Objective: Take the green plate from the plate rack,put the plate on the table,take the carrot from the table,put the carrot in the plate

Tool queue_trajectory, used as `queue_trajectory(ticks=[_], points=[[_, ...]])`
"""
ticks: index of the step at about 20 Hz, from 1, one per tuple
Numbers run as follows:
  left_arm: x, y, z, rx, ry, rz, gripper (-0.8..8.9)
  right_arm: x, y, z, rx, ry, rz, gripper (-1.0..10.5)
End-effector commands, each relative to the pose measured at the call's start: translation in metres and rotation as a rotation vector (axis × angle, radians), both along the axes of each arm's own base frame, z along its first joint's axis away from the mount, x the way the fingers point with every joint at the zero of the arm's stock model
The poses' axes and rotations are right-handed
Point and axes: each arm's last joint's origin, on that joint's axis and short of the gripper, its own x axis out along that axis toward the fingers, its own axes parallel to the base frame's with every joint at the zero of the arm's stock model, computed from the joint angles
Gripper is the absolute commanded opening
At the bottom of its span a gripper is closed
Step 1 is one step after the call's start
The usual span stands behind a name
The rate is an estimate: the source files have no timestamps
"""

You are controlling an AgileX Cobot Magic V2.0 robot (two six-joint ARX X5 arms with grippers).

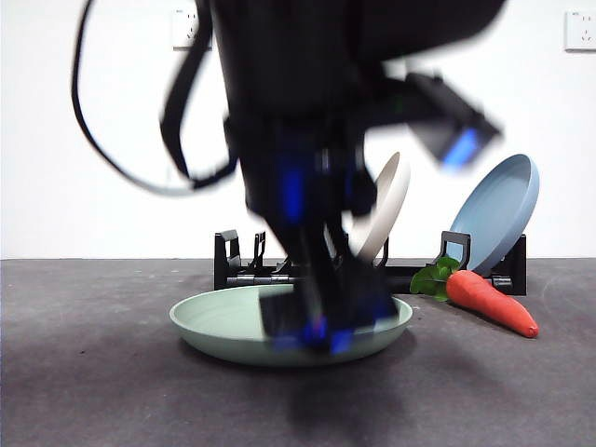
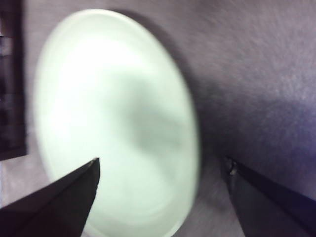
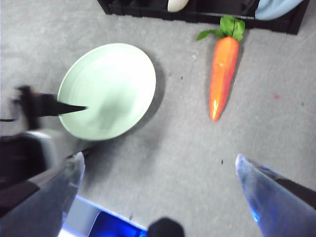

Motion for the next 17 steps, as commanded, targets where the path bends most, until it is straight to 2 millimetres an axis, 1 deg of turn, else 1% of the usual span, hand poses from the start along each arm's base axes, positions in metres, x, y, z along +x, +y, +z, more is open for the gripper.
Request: queue_trajectory(ticks=[1,4,6,8,10,12,14,17], points=[[-0.008,0.003,0.042,-0.164,-0.004,0.026,4.13,0.013,0.001,0.001,0.031,-0.025,-0.027,6.3],[-0.025,0.02,0.107,-0.394,0.03,0.012,4.13,0.042,0.003,-0.001,0.054,-0.056,-0.047,6.3],[-0.037,0.037,0.145,-0.554,0.052,-0.01,4.13,0.065,0.005,-0.01,0.052,-0.04,-0.05,6.3],[-0.048,0.058,0.179,-0.72,0.088,-0.026,4.13,0.091,0.007,-0.024,0.045,-0.008,-0.053,6.3],[-0.059,0.08,0.203,-0.871,0.124,-0.044,4.13,0.122,0.01,-0.04,0.044,-0.014,-0.049,6.3],[-0.067,0.101,0.219,-0.967,0.137,-0.059,4.13,0.151,0.015,-0.06,0.024,-0.03,-0.058,6.2],[-0.073,0.118,0.229,-1.023,0.134,-0.056,4.13,0.172,0.021,-0.083,-0.022,-0.008,-0.072,6.2],[-0.079,0.134,0.236,-1.081,0.148,-0.031,4.13,0.192,0.031,-0.115,-0.105,0.021,-0.065,6.2]])
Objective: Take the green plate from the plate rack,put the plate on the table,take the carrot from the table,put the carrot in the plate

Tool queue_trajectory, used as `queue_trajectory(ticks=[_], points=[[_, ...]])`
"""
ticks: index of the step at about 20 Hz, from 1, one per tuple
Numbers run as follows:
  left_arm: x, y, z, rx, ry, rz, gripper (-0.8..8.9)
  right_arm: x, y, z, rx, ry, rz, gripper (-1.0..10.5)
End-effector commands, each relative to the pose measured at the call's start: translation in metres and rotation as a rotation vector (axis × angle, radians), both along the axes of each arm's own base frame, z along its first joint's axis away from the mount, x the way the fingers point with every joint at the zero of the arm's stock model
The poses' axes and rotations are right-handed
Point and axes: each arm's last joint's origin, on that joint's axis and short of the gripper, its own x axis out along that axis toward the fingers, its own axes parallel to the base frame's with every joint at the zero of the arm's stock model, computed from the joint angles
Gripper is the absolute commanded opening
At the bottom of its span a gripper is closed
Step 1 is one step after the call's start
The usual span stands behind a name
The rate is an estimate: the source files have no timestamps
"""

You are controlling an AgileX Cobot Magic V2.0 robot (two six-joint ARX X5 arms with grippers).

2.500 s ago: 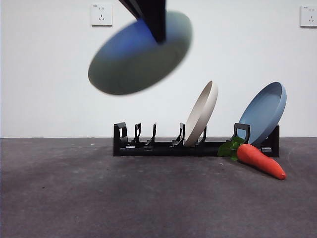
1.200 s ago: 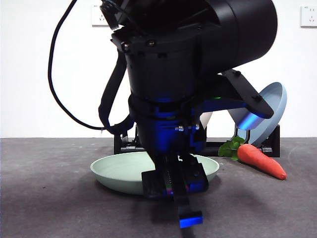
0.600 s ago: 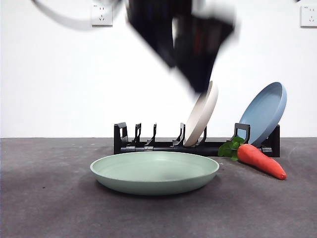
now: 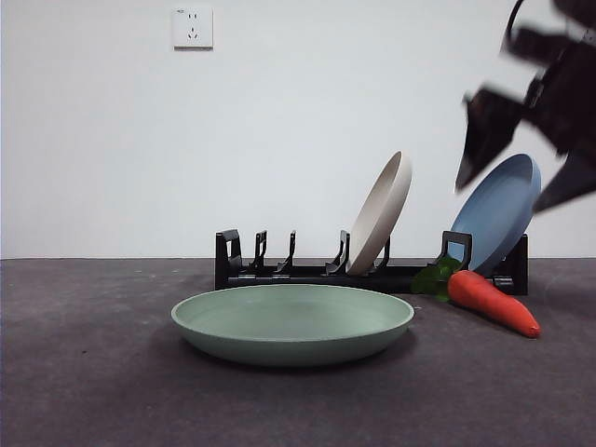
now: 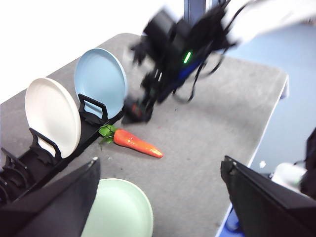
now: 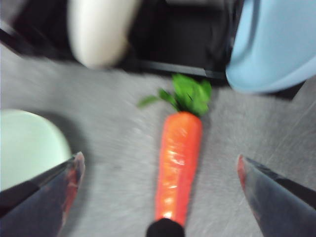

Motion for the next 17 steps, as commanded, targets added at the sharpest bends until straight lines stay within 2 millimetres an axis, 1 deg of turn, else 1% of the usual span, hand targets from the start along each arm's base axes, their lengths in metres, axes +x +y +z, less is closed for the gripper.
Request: queue_trajectory(ticks=[1,3,5,8,12,13,14,17], points=[[-0.003,0.006,0.001,-0.038,0.04,0.013,4.13,0.013,0.007,-0.019,-0.059,0.001,0.015,6.2],[-0.004,0.01,0.002,-0.041,0.046,0.016,4.13,0.021,0.013,-0.032,-0.073,-0.008,0.029,6.1],[-0.004,0.01,0.001,-0.033,0.048,0.016,4.13,0.027,0.018,-0.041,-0.078,-0.015,0.035,5.2],[-0.005,0.01,0.001,-0.033,0.052,0.017,4.13,0.033,0.022,-0.055,-0.113,-0.013,0.018,5.3],[-0.004,0.01,0.001,-0.033,0.051,0.019,4.13,0.038,0.022,-0.073,-0.137,0.028,0.006,5.3],[-0.004,0.01,0.001,-0.032,0.05,0.02,4.13,0.039,0.022,-0.075,-0.14,0.032,0.004,5.0],[-0.004,0.01,0.001,-0.03,0.051,0.02,4.12,0.039,0.022,-0.075,-0.138,0.027,0.004,4.1],[-0.004,0.011,-0.001,-0.015,0.054,0.025,4.13,0.04,0.023,-0.075,-0.129,0.02,0.001,2.2]])
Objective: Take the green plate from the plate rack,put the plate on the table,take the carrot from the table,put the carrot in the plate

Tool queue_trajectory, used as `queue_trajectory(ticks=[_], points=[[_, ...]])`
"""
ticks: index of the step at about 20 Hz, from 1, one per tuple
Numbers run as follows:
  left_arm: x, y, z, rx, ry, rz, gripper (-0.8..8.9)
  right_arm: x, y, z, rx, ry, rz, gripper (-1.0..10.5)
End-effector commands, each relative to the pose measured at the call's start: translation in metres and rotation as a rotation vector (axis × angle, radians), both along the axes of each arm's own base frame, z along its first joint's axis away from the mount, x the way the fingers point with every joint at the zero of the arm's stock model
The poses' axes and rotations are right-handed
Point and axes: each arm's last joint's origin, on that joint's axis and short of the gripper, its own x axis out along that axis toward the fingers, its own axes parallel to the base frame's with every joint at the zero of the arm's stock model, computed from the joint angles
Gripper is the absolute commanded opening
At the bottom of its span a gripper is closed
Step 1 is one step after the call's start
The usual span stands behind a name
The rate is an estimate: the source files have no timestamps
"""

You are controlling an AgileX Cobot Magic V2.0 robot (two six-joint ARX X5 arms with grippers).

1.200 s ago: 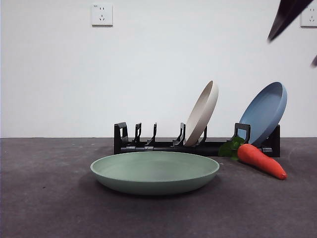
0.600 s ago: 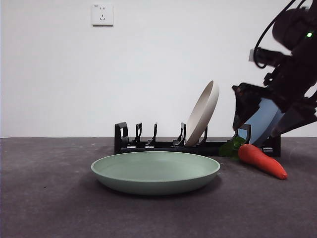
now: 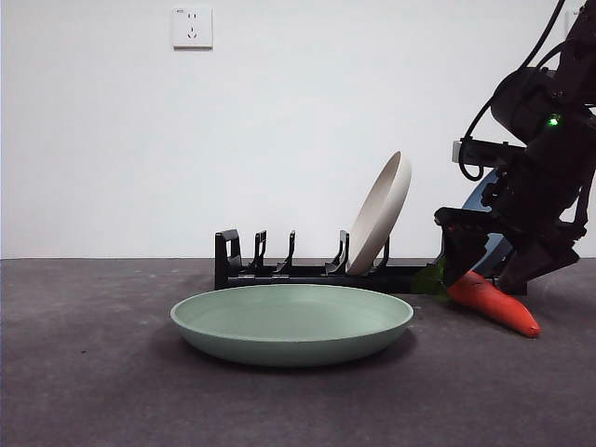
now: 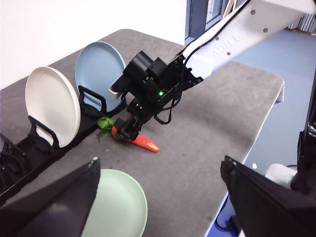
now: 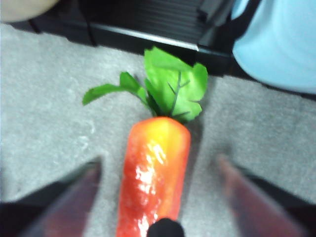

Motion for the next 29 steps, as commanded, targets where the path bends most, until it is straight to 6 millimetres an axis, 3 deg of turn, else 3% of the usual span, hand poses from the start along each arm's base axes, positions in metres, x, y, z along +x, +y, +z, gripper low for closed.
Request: queue_trajectory(ticks=[1,6,7,9,12,15,17,19,24,29], points=[[-0.001,0.0,-0.002,0.006,0.009,0.004,4.12,0.001,0.001,-0.004,0.008,0.013,-0.003,1.7],[-0.001,0.0,-0.002,0.006,0.009,0.004,4.12,-0.001,0.001,-0.023,0.002,0.113,-0.013,1.5],[-0.001,0.0,-0.002,0.006,0.009,0.005,4.12,-0.001,0.001,-0.023,0.001,0.111,-0.013,0.4],[-0.001,0.0,-0.002,0.007,0.009,0.005,4.12,-0.001,0.001,-0.018,0.004,0.096,-0.012,-0.1],[0.0,0.0,-0.002,0.012,-0.005,0.032,4.12,-0.006,0.003,0.003,0.014,0.046,-0.002,-0.1],[0.001,0.001,-0.002,0.016,-0.013,0.052,4.11,-0.022,0.015,0.043,0.062,-0.041,0.053,-0.1],[0.001,0.001,-0.002,0.016,-0.013,0.053,4.09,-0.039,0.032,0.065,0.127,-0.058,0.122,-0.1],[0.001,0.001,-0.002,0.016,-0.013,0.054,4.09,-0.052,0.059,0.073,0.144,-0.077,0.206,-0.1],[0.001,0.001,-0.002,0.021,-0.01,0.051,4.09,-0.068,0.131,0.045,0.165,-0.05,0.362,-0.1],[0.0,0.002,-0.004,0.045,-0.002,0.052,4.09,-0.073,0.164,0.002,0.097,0.0,0.406,-0.1]])
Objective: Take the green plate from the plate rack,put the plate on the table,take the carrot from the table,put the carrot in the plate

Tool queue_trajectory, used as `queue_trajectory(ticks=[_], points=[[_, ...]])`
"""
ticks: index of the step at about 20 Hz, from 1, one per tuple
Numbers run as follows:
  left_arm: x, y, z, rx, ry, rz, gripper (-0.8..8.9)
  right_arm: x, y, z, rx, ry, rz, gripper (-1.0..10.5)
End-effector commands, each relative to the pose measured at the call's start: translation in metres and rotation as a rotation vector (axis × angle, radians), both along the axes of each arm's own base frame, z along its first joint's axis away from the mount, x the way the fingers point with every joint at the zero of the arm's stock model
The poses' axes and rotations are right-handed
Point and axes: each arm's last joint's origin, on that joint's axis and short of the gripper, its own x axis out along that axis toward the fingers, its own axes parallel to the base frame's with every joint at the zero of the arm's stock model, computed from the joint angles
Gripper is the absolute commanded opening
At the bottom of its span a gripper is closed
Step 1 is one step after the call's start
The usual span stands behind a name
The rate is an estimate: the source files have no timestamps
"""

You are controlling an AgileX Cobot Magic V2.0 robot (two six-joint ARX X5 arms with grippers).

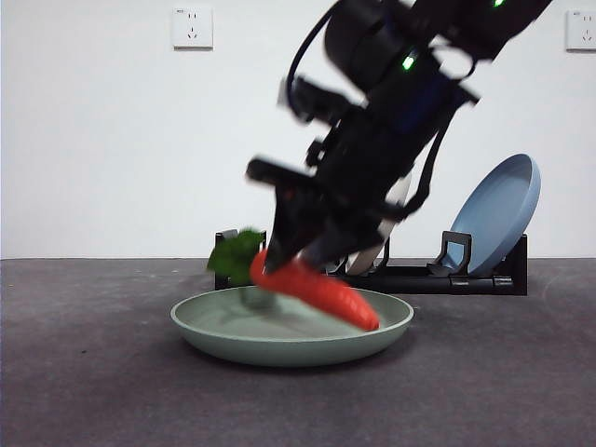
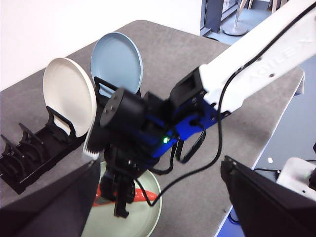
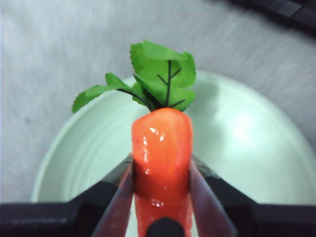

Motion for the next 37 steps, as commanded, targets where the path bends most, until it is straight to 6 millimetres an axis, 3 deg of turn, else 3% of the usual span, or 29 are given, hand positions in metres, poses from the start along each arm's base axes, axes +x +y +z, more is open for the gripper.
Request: queue_trajectory(ticks=[1,3,5,8,10,13,16,20,24,31,35,37], points=[[-0.001,0.0,-0.002,0.004,0.007,0.0,4.09,0.0,0.006,-0.018,-0.019,0.031,-0.002,-0.1],[-0.001,0.0,-0.003,0.015,0.012,0.001,4.09,0.001,0.007,-0.026,-0.034,0.048,0.001,-0.1],[-0.001,0.0,-0.003,0.023,0.017,0.002,4.09,0.001,0.007,-0.027,-0.037,0.052,0.002,0.7],[-0.001,0.001,-0.004,0.027,0.018,0.002,4.09,0.0,0.006,-0.021,-0.027,0.039,-0.001,4.6],[-0.001,0.001,-0.004,0.029,0.018,0.002,4.09,-0.001,0.005,-0.01,-0.007,0.014,-0.001,5.3],[-0.001,0.001,-0.005,0.042,0.023,0.002,4.09,-0.007,0.0,0.017,0.028,-0.031,-0.002,5.3],[-0.002,0.003,-0.008,0.071,0.033,0.002,4.09,-0.025,-0.015,0.053,0.032,-0.036,-0.003,5.3],[-0.002,0.004,-0.01,0.1,0.043,0.002,4.09,-0.07,-0.052,0.102,0.002,0.014,0.002,5.3],[-0.003,0.006,-0.014,0.139,0.058,0.002,4.09,-0.125,-0.098,0.138,-0.035,0.063,0.003,5.3],[-0.004,0.01,-0.019,0.204,0.09,-0.003,4.09,-0.197,-0.157,0.164,0.012,0.045,-0.023,5.3],[-0.005,0.011,-0.022,0.221,0.114,0.002,3.97,-0.212,-0.17,0.167,0.05,0.031,-0.043,5.1],[-0.006,0.011,-0.022,0.225,0.129,-0.018,2.65,-0.213,-0.171,0.167,0.053,0.042,-0.051,3.8]])
